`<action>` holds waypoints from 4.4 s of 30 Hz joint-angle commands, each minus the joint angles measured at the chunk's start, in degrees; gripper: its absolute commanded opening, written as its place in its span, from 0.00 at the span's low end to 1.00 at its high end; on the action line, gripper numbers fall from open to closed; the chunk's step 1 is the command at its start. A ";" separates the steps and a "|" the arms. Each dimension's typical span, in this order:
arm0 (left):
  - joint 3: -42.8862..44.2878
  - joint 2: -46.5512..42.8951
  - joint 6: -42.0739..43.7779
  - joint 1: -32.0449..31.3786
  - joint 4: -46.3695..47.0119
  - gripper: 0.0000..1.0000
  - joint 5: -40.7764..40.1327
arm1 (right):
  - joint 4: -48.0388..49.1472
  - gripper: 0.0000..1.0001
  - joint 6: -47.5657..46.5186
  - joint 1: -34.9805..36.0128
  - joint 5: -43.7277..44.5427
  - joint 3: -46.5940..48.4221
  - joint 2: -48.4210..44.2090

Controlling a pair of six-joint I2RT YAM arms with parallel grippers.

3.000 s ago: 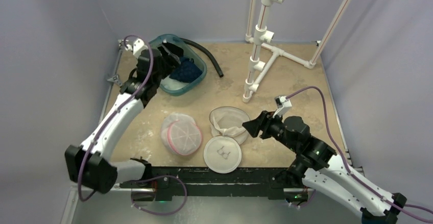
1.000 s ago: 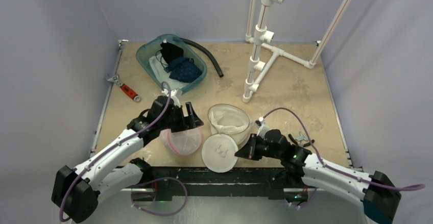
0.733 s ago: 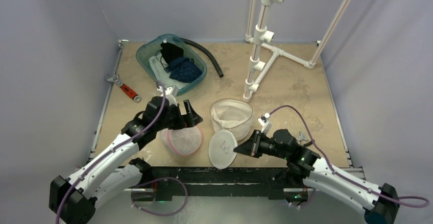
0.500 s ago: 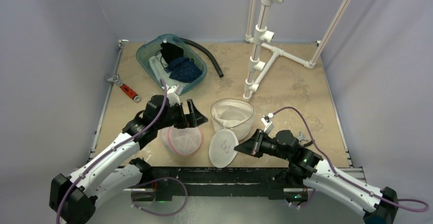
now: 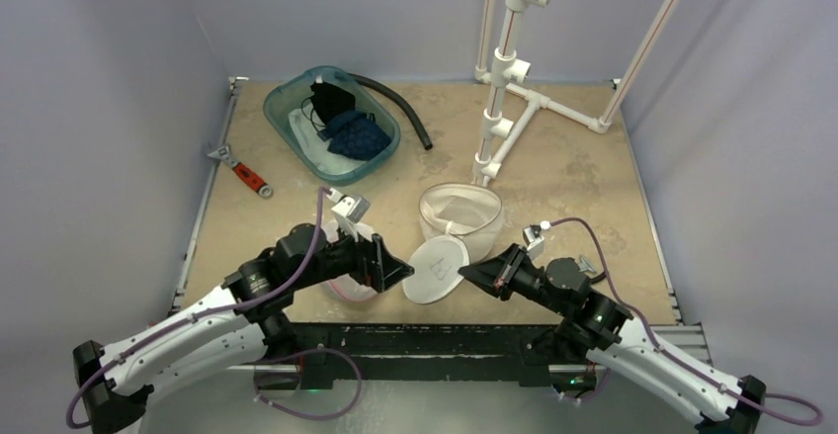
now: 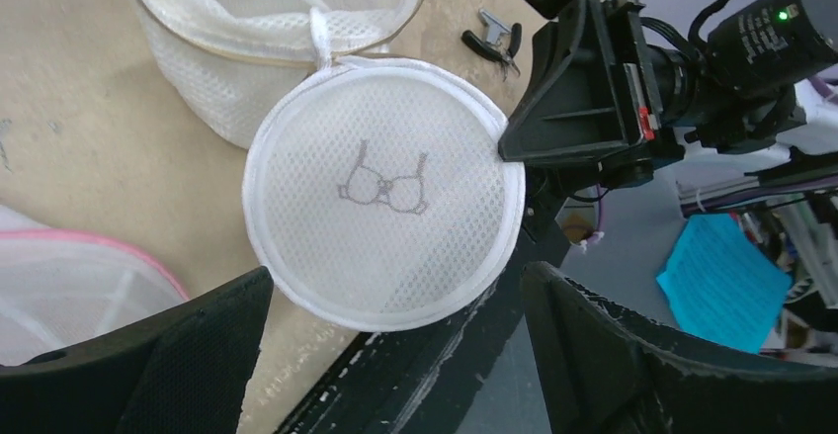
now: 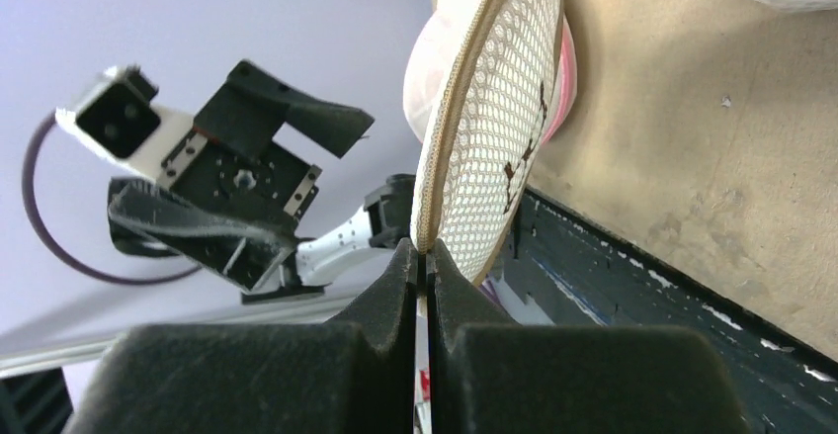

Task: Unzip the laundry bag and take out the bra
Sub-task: Close the laundry bag at the center of the board.

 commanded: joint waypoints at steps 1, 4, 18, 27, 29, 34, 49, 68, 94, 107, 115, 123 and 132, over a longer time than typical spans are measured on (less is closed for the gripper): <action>1.53 -3.56 11.44 -2.96 1.71 0.95 -8.32 | -2.20 0.00 5.86 0.20 4.85 1.83 -1.43; 2.79 -3.16 18.74 -3.79 3.59 0.96 -6.49 | -4.31 0.00 6.44 0.20 6.31 3.62 -0.87; 9.57 14.44 39.36 -25.43 2.64 0.90 -20.69 | -4.17 0.00 5.54 0.27 6.15 7.53 3.51; 7.43 22.08 40.42 -28.68 8.40 0.62 -26.69 | -4.07 0.00 5.10 0.27 5.41 8.14 3.67; 7.78 24.05 42.65 -28.63 9.03 0.53 -28.89 | -3.98 0.00 4.74 0.24 5.12 8.46 3.83; 8.50 24.87 44.95 -28.63 9.84 0.12 -33.94 | -7.94 0.12 -4.68 0.25 4.43 14.61 8.13; 18.84 21.47 47.67 -28.63 -7.36 0.00 -32.66 | -30.96 0.63 -25.68 0.24 33.40 32.82 14.70; 31.31 23.63 54.27 -28.63 -28.22 0.00 -20.12 | -13.74 0.63 -43.91 -4.82 22.46 31.18 13.57; 39.25 33.24 74.96 -13.86 -33.40 0.00 -2.84 | -3.52 0.60 -69.80 -3.44 -9.89 29.26 16.24; 43.64 32.99 75.76 -8.89 -35.50 0.00 5.91 | -3.30 0.61 -70.30 1.04 -6.15 29.42 20.89; 45.69 35.07 76.89 -6.49 -36.75 0.00 8.32 | -4.06 0.60 -70.56 7.53 -0.27 29.49 23.07; 45.36 35.16 76.23 -6.48 -36.73 0.00 9.76 | -5.57 0.55 -70.87 15.03 14.19 30.62 26.09; 43.47 33.09 72.65 -6.49 -33.03 0.17 6.77 | -4.91 0.05 -69.30 15.33 17.71 30.51 27.27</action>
